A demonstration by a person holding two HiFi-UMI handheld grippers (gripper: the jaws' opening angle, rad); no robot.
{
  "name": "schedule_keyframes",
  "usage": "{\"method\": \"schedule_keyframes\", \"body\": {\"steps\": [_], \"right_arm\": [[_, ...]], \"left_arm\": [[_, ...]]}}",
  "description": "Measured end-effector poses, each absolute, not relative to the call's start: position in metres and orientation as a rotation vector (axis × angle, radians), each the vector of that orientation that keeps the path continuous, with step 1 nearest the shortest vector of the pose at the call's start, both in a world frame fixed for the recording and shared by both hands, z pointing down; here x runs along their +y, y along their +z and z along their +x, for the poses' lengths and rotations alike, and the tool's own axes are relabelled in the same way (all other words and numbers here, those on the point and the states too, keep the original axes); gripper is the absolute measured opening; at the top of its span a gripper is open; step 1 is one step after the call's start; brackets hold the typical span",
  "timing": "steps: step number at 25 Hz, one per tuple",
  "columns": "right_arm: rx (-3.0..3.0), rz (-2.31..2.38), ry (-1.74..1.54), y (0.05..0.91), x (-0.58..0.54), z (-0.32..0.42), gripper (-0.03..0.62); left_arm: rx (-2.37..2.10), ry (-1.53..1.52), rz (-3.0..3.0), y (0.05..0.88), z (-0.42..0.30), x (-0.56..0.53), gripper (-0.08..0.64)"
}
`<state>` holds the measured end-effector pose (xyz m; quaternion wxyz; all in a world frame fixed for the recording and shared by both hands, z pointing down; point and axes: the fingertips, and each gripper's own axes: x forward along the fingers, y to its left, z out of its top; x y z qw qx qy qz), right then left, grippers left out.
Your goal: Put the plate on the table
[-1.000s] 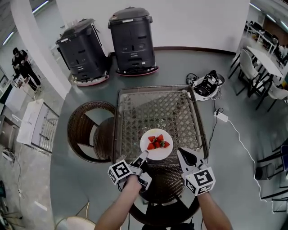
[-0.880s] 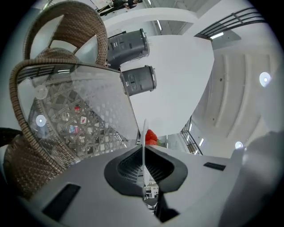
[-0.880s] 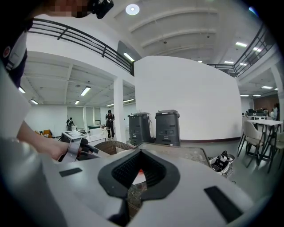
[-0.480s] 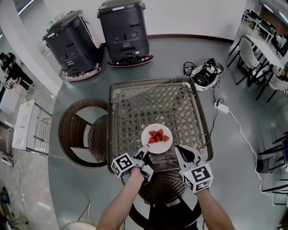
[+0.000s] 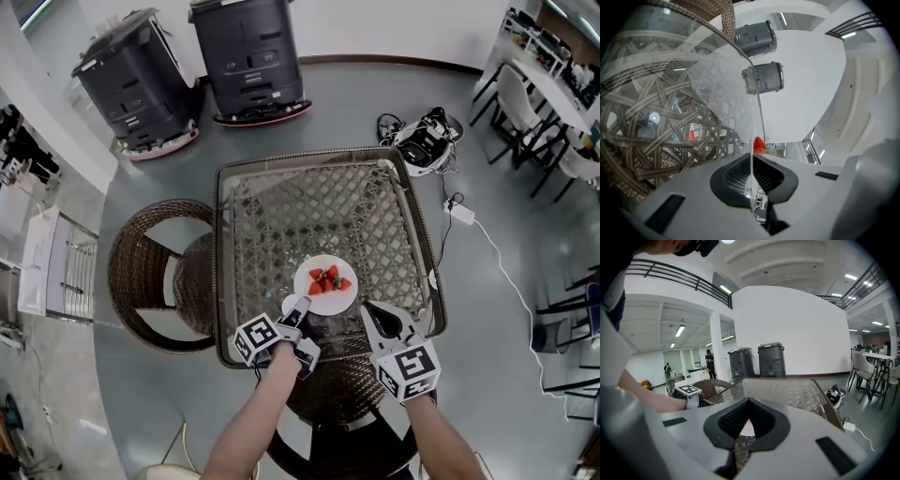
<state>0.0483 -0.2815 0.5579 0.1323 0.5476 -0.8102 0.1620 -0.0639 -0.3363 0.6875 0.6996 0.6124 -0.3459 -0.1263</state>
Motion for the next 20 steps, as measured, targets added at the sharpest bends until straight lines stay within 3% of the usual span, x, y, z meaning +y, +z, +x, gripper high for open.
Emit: {"method": "schedule_keyframes", "body": {"steps": [20], "right_arm": [[-2.343,1.624,0.514,0.565,-0.290,0.060,0.005]], "left_arm": [[-0.829,-0.196,1.351,0.708,-0.058,-0.339,0.017]]}}
